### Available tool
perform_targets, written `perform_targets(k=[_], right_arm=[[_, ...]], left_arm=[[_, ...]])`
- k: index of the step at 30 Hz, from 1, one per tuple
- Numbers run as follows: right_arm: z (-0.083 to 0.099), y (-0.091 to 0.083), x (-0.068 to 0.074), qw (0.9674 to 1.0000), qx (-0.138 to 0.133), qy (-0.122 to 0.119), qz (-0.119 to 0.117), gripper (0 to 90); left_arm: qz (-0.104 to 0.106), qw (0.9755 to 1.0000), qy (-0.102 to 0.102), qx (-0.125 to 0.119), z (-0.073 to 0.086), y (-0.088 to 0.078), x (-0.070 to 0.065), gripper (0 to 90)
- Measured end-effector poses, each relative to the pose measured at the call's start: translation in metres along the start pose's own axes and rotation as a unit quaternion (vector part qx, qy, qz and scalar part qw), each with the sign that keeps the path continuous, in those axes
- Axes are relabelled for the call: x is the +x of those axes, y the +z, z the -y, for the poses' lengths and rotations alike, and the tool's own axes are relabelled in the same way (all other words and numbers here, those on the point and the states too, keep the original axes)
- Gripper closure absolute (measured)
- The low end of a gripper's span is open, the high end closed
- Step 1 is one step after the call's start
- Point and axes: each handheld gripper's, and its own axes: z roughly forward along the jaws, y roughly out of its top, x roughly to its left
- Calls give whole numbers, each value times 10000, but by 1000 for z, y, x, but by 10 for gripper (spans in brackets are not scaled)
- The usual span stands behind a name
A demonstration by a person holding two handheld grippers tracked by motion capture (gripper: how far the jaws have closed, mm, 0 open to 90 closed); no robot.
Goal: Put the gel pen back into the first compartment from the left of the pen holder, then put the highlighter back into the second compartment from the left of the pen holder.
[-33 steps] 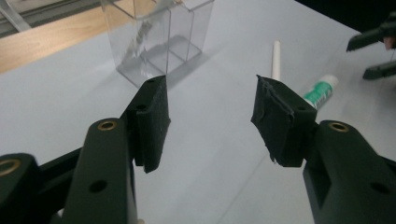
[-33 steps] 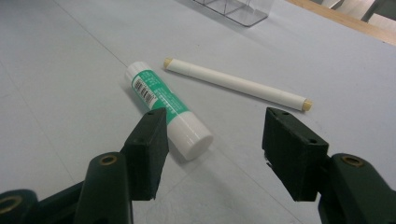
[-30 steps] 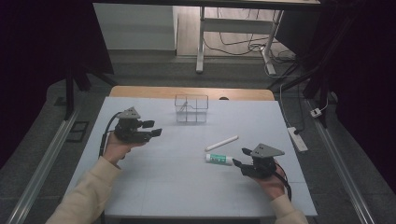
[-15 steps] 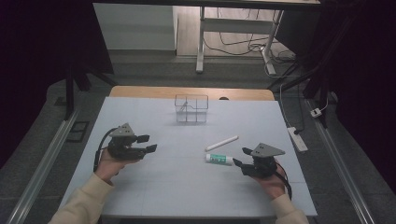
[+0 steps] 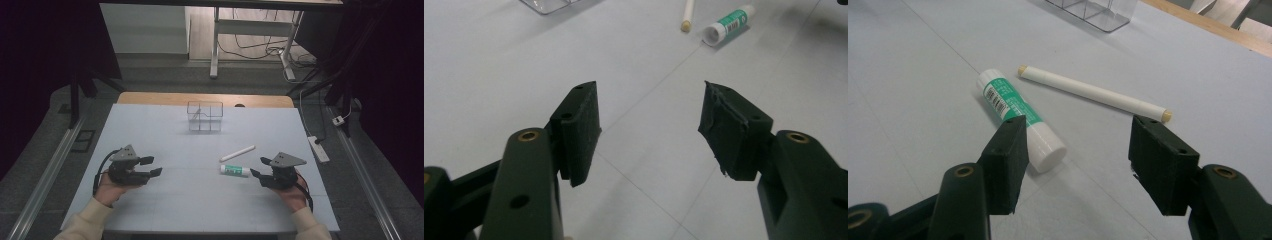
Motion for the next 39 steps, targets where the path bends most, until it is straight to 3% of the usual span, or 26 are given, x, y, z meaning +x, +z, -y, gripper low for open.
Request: perform_targets(k=[23,39], right_arm=[[-8,-1,-4,9994,223,-196,-198,410],[-32,11,-13,9965,535,-533,-355,388]], left_arm=[[-68,9999,17,133,10,2,-6,388],[-8,9997,8,258,15,5,-7,386]])
